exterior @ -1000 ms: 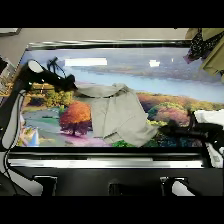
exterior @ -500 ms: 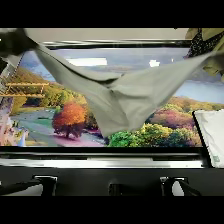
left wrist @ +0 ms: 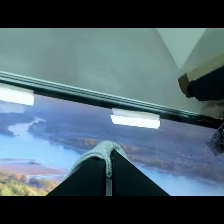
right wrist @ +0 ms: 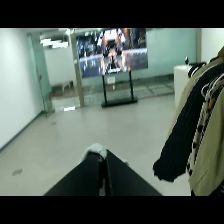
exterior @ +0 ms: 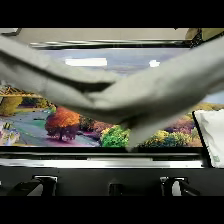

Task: Fold the clothes and pants, and hang the long-sleeved shirts on hangers.

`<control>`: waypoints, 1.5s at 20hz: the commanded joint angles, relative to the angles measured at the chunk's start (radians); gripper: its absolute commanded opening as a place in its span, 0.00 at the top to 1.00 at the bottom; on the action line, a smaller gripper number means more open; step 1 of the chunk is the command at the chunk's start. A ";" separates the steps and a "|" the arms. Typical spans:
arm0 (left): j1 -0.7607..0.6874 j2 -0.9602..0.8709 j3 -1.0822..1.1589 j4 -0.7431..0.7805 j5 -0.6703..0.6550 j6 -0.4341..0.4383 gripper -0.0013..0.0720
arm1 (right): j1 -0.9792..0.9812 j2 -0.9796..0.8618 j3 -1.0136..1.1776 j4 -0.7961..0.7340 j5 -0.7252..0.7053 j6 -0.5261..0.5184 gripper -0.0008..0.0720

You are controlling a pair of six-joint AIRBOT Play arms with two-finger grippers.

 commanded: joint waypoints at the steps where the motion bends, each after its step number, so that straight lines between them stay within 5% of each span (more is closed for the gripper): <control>1: 0.001 0.035 0.000 0.130 0.002 -0.061 0.96 | 0.000 -0.037 0.015 -0.061 0.134 0.139 0.95; 7: 0.001 -0.217 -0.080 0.141 0.004 -0.056 0.96 | 0.015 -0.450 0.015 0.238 -0.054 0.088 0.95; 10: 0.001 -0.444 -0.112 0.140 0.052 -0.056 0.96 | 0.178 -0.728 0.014 0.187 -0.110 0.011 0.95; 16: -0.002 -0.836 -0.112 0.132 0.252 -0.057 0.96 | 0.438 -1.164 0.014 0.030 0.121 0.049 0.95; 22: -0.009 -1.013 -0.112 0.038 0.244 -0.060 0.96 | 0.536 -1.326 0.014 0.030 0.221 0.152 0.94; 24: -0.009 -1.029 -0.112 0.008 0.222 -0.060 0.96 | 0.533 -1.334 0.014 0.035 0.165 0.179 0.84; 25: -0.009 -1.030 -0.112 0.008 0.208 -0.060 0.96 | 0.524 -1.326 0.014 0.035 0.116 0.179 0.67; 27: -0.006 -1.020 -0.111 0.008 0.172 -0.043 0.96 | 0.485 -1.287 0.015 0.045 -0.036 0.143 0.50; 30: 0.008 -1.002 -0.111 0.009 0.090 -0.029 0.96 | 0.359 -1.193 0.014 0.047 -0.316 -0.001 0.49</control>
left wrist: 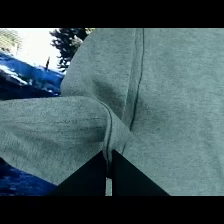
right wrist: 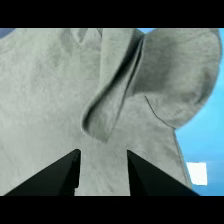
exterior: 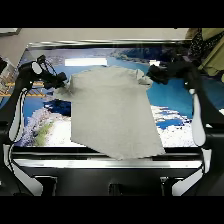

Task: Fold the clothes and pants, and hang the long-sleeved shirts on hangers.

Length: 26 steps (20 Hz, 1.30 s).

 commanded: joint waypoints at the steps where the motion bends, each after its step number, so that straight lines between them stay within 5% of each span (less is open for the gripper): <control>1: 0.014 0.011 0.000 -0.011 -0.113 0.012 0.96 | -0.140 0.091 -0.003 0.002 -0.345 -0.117 0.49; 7: 0.019 0.036 0.000 -0.011 -0.240 0.034 0.96 | -0.396 0.342 -0.399 -0.069 -0.594 -0.171 0.32; 14: 0.016 0.041 0.000 -0.034 -0.248 0.034 0.96 | -0.452 0.587 -1.047 -0.085 -0.441 -0.187 0.31; 23: 0.016 0.041 0.000 -0.034 -0.249 0.034 0.96 | -0.442 0.616 -1.304 -0.068 -0.309 -0.256 0.34; 25: 0.016 0.041 0.000 -0.034 -0.248 0.034 0.96 | -0.412 0.616 -1.318 -0.064 -0.293 -0.258 0.55; 26: 0.016 0.041 0.000 -0.034 -0.249 0.034 0.96 | -0.393 0.618 -1.317 -0.044 -0.285 -0.259 0.76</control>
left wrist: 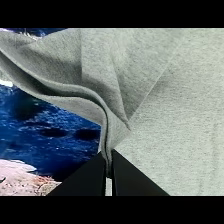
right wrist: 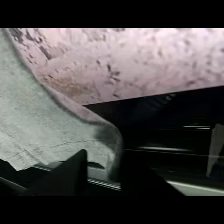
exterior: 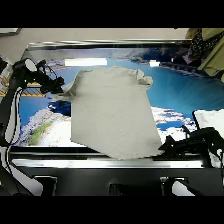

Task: Fold the clothes and pants, and hang the long-sleeved shirts on hangers.

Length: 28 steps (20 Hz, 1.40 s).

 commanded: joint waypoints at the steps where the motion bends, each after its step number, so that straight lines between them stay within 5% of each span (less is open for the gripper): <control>1: 0.000 0.001 0.000 0.000 0.000 0.000 0.96 | 0.043 0.007 -0.026 0.059 0.045 -0.020 0.94; 4: 0.000 0.002 0.000 0.000 -0.013 0.000 0.96 | 0.045 0.032 0.062 0.117 0.074 0.012 0.95; 8: -0.001 0.002 0.000 0.000 -0.079 0.000 0.96 | 0.045 0.008 0.464 0.047 0.167 0.163 0.95; 14: -0.047 -0.001 -0.001 -0.009 -0.164 0.000 0.96 | 0.101 -0.370 1.138 0.027 0.212 0.309 0.95; 19: -0.122 -0.006 -0.001 -0.007 -0.164 -0.001 0.96 | 0.202 -0.597 1.261 0.032 0.248 0.418 0.94; 22: -0.122 -0.005 0.000 -0.006 -0.164 0.000 0.96 | 0.160 -0.572 1.261 0.065 0.166 0.412 0.56; 25: -0.105 -0.003 0.000 -0.007 -0.164 0.001 0.96 | 0.047 -0.465 1.260 0.069 0.014 0.297 0.54; 26: -0.103 -0.003 0.000 -0.006 -0.164 0.001 0.96 | 0.008 -0.430 1.249 0.068 -0.029 0.292 0.40; 28: -0.099 -0.003 0.000 -0.007 -0.164 0.010 0.96 | -0.045 -0.343 1.167 0.067 -0.091 0.265 0.34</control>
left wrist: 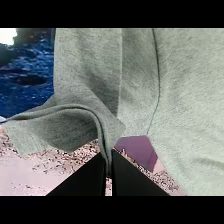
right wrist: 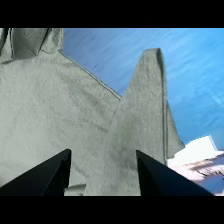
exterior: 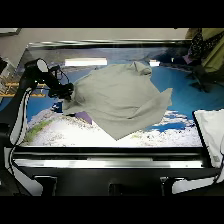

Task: Fold the clothes and pants, and hang the long-sleeved shirts on hangers.

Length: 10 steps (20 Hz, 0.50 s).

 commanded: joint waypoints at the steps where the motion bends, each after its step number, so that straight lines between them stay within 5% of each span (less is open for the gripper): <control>1: 0.005 0.001 0.000 0.000 -0.002 0.019 0.96 | -0.079 0.135 -0.124 0.005 -0.130 -0.063 0.34; 7: 0.005 0.001 0.000 0.000 -0.002 0.026 0.96 | 0.121 0.456 -0.779 0.082 0.065 -0.056 0.33; 10: 0.005 0.001 0.000 0.000 -0.002 0.026 0.96 | 0.344 0.577 -1.067 0.113 0.252 0.062 0.31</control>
